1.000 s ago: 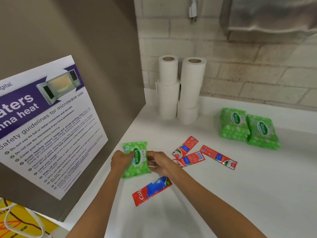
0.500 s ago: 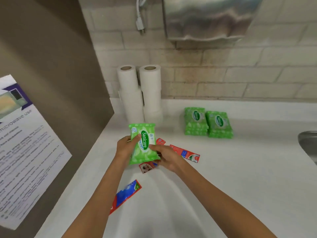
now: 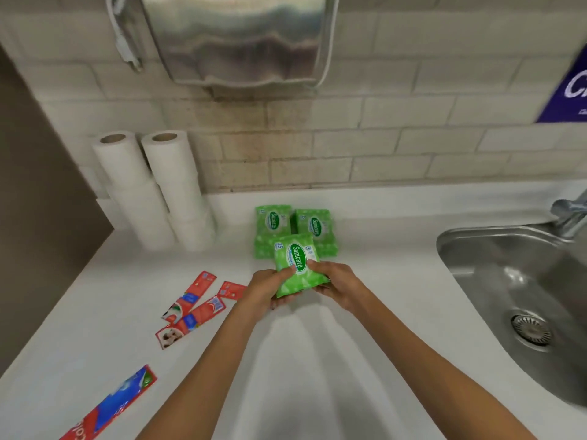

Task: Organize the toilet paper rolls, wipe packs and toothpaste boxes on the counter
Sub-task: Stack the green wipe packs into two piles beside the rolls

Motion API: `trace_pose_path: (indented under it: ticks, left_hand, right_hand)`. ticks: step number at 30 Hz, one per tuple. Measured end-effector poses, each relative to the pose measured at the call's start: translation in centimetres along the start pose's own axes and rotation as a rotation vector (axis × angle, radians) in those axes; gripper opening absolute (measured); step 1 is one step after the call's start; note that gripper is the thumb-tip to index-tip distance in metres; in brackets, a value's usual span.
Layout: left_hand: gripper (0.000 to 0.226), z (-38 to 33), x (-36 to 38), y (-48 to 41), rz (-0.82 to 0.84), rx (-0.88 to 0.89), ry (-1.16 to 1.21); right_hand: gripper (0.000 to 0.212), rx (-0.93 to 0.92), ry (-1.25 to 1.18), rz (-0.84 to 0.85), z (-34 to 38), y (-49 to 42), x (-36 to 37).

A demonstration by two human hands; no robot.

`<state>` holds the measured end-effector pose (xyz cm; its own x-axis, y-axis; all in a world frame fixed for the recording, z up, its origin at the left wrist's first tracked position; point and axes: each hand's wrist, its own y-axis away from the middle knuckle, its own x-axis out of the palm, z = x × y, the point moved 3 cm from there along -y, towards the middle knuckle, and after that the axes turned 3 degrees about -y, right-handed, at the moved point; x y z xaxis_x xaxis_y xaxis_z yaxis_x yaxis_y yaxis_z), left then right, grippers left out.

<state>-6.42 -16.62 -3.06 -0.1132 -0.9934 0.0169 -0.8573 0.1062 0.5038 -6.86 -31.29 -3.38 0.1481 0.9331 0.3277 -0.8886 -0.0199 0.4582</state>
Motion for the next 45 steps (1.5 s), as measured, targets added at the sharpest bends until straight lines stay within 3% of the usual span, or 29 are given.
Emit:
trace_pose_path:
  ticks: [8, 15, 27, 31, 36, 41, 45]
  left_hand:
    - [0.021, -1.2, 4.6, -2.0, 0.030, 0.041, 0.046]
    - [0.015, -3.5, 4.9, -4.6, -0.149, 0.097, 0.005]
    - [0.026, -1.9, 2.6, -7.0, -0.175, 0.089, -0.116]
    - [0.023, -1.7, 2.9, -7.7, -0.180, 0.119, -0.182]
    - [0.027, -1.4, 3.6, -8.3, -0.250, 0.226, -0.350]
    - [0.030, -1.5, 4.6, -8.7, -0.330, 0.327, -0.525]
    - [0.035, -1.5, 5.6, -9.0, -0.322, 0.365, -0.537]
  right_hand:
    - [0.020, 0.089, 0.048, 0.017, 2.2, -2.1, -5.3]
    - [0.013, 0.008, 0.113, -0.072, 6.5, -6.7, -6.5]
    - [0.024, -0.070, 0.330, -0.224, 7.3, -12.9, -5.9]
    - [0.019, -0.170, 0.530, -0.314, 6.5, -13.5, -6.2]
    - [0.057, -0.241, 0.726, -0.290, 6.4, -13.3, -6.8]
    - [0.071, -0.306, 0.848, -0.193, 6.3, -12.6, -7.0]
    - [0.069, -0.361, 0.838, -0.170, 6.2, -12.2, -6.8]
